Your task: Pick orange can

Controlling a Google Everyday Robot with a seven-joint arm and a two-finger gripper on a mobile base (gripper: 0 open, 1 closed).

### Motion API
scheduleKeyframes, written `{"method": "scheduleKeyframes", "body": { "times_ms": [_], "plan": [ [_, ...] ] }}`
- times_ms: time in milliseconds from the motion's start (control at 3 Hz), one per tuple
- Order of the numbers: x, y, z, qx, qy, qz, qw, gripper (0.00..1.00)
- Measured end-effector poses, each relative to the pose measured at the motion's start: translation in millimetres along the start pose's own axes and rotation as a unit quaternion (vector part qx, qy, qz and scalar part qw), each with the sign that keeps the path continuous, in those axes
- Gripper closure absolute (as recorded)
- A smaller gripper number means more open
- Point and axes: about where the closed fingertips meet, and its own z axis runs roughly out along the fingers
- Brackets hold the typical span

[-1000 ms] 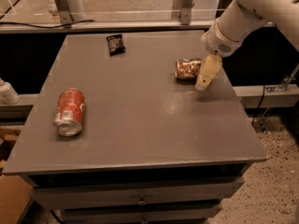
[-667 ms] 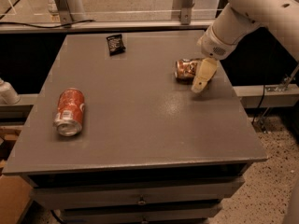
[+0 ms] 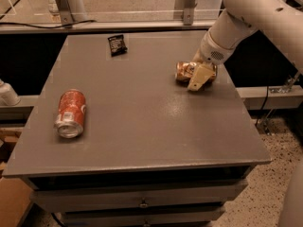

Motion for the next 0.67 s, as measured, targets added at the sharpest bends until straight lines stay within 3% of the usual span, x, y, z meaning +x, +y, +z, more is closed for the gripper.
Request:
{"method": "scheduleKeyframes", "body": {
  "times_ms": [667],
  "plan": [
    [-7.8, 4.3, -0.6, -0.017, -0.010, 0.012, 0.9997, 0.85]
  ]
}}
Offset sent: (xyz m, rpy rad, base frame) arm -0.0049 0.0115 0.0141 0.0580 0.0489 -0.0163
